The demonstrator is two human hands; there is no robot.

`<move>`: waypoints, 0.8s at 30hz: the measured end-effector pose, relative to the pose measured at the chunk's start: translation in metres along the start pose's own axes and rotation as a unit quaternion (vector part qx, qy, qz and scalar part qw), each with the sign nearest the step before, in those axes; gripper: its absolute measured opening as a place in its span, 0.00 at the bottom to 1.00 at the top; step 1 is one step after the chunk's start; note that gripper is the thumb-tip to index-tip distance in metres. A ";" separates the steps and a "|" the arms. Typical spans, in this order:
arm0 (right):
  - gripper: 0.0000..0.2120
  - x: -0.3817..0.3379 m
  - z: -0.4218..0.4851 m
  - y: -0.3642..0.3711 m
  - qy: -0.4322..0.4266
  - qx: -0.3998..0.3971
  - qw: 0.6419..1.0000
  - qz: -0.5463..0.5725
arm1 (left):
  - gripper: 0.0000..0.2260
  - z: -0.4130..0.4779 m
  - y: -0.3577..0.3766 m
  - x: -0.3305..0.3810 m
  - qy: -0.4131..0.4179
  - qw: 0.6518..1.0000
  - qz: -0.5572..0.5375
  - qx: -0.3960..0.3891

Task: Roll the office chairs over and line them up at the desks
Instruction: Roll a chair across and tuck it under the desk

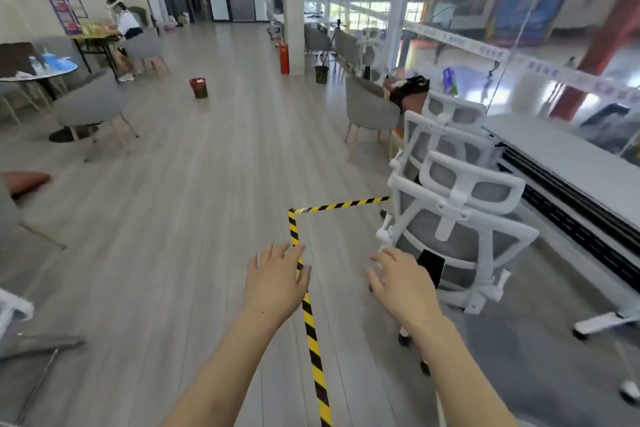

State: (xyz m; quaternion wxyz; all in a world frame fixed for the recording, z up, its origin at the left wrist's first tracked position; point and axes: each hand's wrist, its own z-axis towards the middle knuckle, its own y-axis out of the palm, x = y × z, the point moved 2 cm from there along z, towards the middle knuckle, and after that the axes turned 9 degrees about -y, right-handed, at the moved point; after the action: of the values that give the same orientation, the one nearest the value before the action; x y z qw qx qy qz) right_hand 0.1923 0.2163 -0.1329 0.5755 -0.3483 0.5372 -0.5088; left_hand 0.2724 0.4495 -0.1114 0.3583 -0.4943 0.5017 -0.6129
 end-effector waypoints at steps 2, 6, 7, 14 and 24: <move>0.21 0.028 0.053 0.008 0.016 0.013 1.000 0.000 | 0.22 0.069 0.009 0.019 0.023 1.000 0.011 0.001; 0.19 0.081 0.170 0.022 0.030 0.016 0.999 -0.004 | 0.23 0.200 0.025 0.056 0.052 0.998 0.022 0.005; 0.19 0.093 0.202 0.023 0.032 0.018 0.999 -0.001 | 0.24 0.230 0.027 0.065 0.053 0.998 0.026 0.001; 0.16 0.176 0.398 0.016 0.064 0.050 0.997 0.010 | 0.22 0.424 0.035 0.111 0.064 0.998 0.012 -0.005; 0.17 0.308 0.604 0.043 0.171 0.074 0.982 -0.022 | 0.22 0.707 0.075 0.208 0.185 0.982 -0.020 -0.027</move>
State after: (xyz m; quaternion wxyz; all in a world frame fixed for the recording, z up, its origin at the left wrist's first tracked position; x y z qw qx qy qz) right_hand 0.7597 -0.1566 -0.1462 0.4879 -0.2239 0.5810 -0.6118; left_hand 0.8978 0.0529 -0.1269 0.2336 -0.3918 0.5653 -0.6872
